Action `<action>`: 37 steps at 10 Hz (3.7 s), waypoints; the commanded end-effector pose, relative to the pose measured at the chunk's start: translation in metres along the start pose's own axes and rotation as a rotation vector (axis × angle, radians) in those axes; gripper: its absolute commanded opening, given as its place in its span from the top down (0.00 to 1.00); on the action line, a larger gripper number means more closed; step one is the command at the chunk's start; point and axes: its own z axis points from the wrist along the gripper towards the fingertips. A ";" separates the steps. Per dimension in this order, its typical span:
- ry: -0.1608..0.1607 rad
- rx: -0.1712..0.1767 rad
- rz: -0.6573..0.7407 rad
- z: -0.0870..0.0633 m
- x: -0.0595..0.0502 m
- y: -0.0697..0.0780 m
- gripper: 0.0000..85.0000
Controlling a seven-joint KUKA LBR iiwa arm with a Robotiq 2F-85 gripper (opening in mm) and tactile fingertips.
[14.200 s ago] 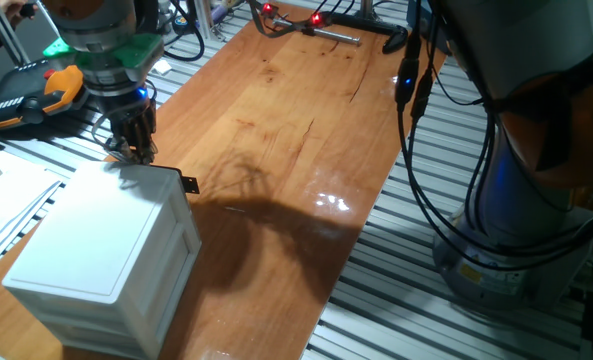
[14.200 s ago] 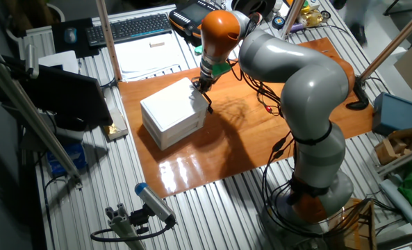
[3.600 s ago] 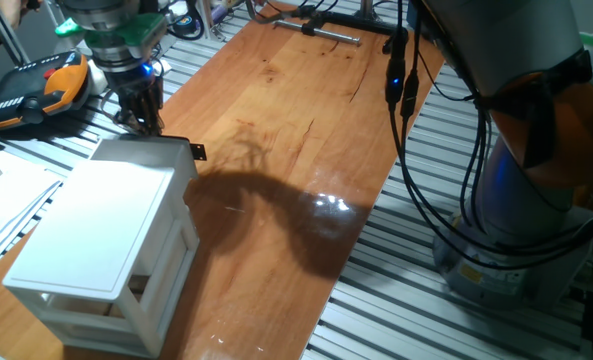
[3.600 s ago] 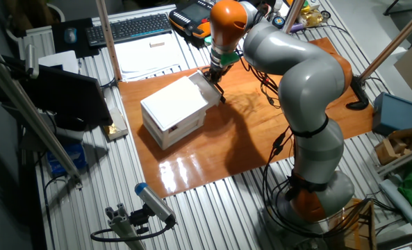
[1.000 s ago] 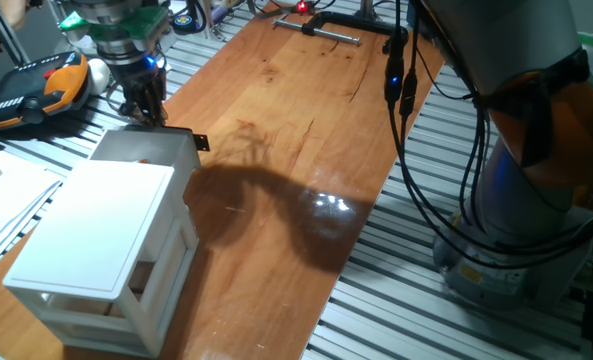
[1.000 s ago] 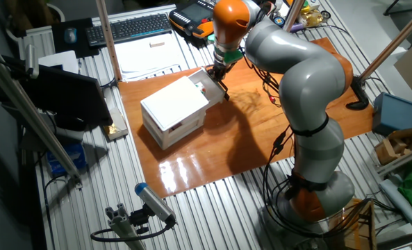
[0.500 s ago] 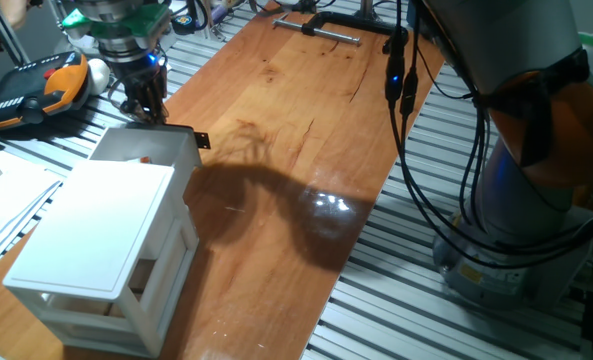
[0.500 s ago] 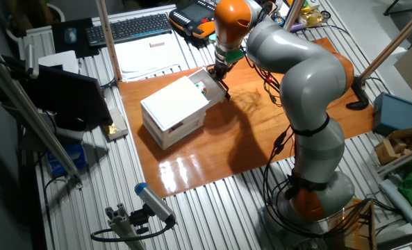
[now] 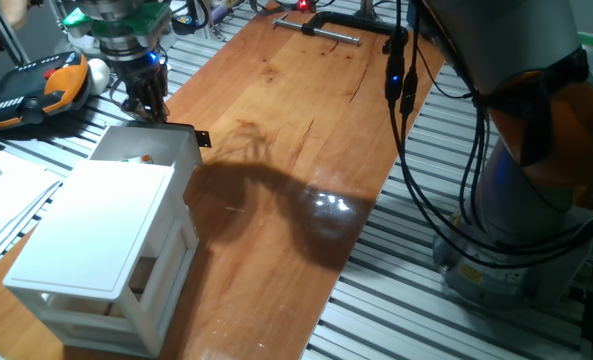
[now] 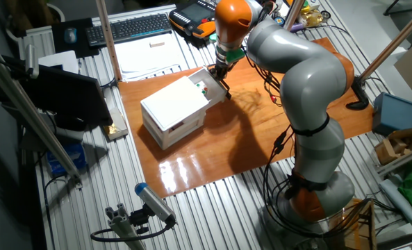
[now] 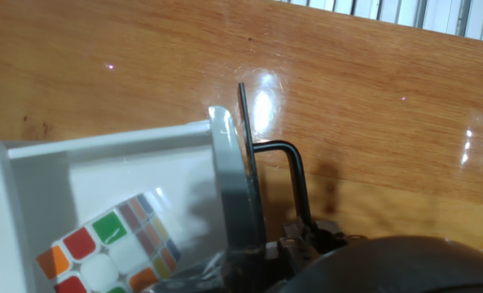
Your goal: Grasp the handle and open the drawer
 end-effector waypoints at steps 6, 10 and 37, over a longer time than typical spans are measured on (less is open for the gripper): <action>-0.002 -0.001 -0.006 0.000 0.000 -0.004 0.99; -0.005 0.003 -0.005 0.001 0.000 -0.004 0.99; 0.017 0.034 -0.019 -0.001 -0.007 -0.026 0.99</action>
